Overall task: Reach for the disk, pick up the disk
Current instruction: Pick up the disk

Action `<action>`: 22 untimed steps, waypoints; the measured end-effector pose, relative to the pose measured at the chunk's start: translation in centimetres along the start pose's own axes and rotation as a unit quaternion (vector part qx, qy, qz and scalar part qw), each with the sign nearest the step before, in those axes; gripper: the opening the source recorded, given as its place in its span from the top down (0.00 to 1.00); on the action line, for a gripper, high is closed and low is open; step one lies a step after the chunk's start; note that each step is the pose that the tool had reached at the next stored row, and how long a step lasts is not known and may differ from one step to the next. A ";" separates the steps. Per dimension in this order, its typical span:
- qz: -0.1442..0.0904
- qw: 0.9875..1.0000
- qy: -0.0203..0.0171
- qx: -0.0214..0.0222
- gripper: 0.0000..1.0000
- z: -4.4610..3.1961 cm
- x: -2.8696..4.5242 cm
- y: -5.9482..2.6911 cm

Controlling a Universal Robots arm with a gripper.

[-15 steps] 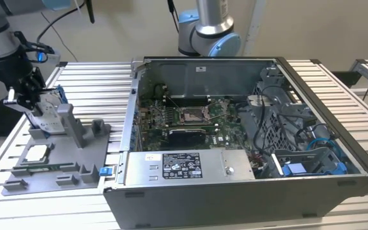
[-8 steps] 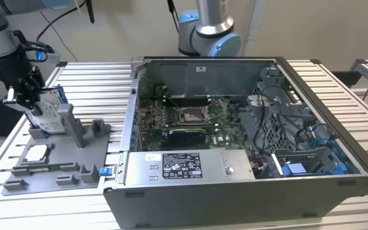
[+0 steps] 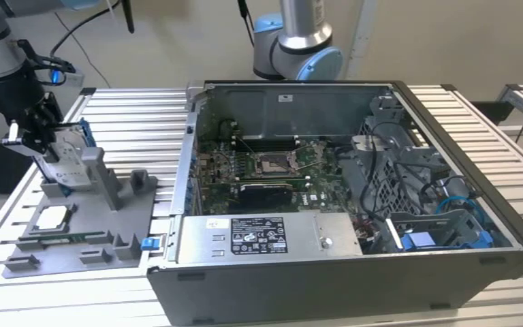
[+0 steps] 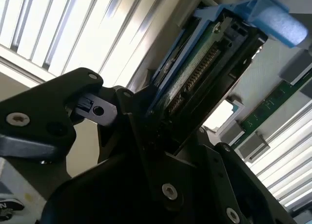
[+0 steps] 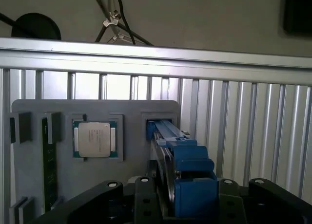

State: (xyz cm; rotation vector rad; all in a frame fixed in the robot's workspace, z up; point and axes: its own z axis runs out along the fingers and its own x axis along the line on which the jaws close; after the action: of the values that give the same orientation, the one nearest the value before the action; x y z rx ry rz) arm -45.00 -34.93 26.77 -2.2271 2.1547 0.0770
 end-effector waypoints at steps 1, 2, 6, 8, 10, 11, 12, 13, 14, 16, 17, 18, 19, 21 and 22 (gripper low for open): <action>0.000 1.000 0.000 0.000 1.00 -0.19 -0.01 0.00; 0.000 1.000 0.000 0.000 1.00 -0.37 -0.03 0.00; 0.000 1.000 0.000 0.000 1.00 -1.22 -0.08 0.01; 0.000 1.000 0.000 0.000 1.00 -1.73 -0.11 0.01; 0.000 1.000 0.000 0.000 1.00 -2.24 -0.15 0.01; 0.000 1.000 0.000 0.000 1.00 -2.48 -0.16 0.01; 0.000 1.000 0.000 0.000 1.00 -2.72 -0.18 0.01; 0.000 1.000 0.000 0.000 1.00 -2.96 -0.19 0.01; 0.000 1.000 0.000 0.000 1.00 -3.21 -0.21 0.01; 0.000 1.000 0.000 0.000 1.00 -3.72 -0.24 0.02; 0.000 1.000 0.000 0.000 1.00 -3.98 -0.26 0.02; 0.000 1.000 0.000 0.000 1.00 -4.25 -0.28 0.02; 0.000 1.000 0.000 0.000 1.00 -4.53 -0.29 0.02; 0.000 1.000 0.000 0.000 1.00 -5.09 -0.33 0.02; 0.000 1.000 0.000 0.000 1.00 -5.37 -0.35 0.02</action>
State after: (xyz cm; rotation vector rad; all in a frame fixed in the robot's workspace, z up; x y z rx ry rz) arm -45.00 -34.93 32.16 -2.2270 2.1547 0.0769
